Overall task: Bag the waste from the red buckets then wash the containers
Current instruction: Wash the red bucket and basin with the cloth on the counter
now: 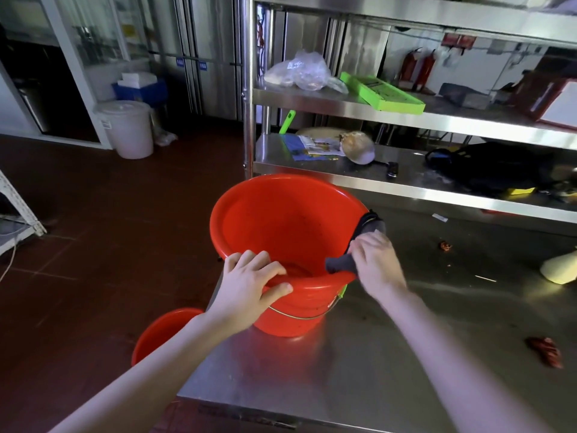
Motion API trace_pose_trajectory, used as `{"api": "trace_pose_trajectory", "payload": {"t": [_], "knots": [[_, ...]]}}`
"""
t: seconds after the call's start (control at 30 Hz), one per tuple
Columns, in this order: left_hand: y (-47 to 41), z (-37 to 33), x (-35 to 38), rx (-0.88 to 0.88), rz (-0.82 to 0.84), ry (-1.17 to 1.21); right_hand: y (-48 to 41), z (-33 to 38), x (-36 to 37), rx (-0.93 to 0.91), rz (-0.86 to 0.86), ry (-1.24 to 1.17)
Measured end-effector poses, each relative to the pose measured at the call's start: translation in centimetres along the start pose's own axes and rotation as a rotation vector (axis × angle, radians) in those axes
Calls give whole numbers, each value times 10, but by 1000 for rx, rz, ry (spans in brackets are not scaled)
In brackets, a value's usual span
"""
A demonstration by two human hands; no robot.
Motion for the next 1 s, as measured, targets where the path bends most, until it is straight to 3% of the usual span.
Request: {"api": "trace_pose_trajectory", "payload": {"t": [0.17, 0.23, 0.33, 0.5, 0.67, 0.77, 0.87, 1.0], "knots": [[4, -5, -3, 46, -3, -68, 53, 81, 14, 57, -144, 74], [4, 0, -8, 94, 55, -26, 56, 90, 11, -12, -167, 50], [-3, 29, -23, 136, 118, -82, 45, 64, 3, -115, -76, 31], [2, 58, -21, 158, 263, -178, 6, -11, 3, -134, 128, 64], [10, 28, -7, 196, 123, -161, -2, -23, 7, 9, 189, 52], [11, 18, -8, 173, 60, -176, 26, 40, 6, 3, 66, 208], [13, -6, -1, 164, 25, -191, 51, 103, 18, 81, 53, 161], [14, -6, -1, 113, 50, -135, 44, 93, 10, -54, 18, 138]]}}
Point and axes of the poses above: each hand's wrist, its own y-axis away from the middle knuckle, its own x-axis out of the palm, z = x × y, the point moved 10 cm from there along -y, towards the middle knuckle
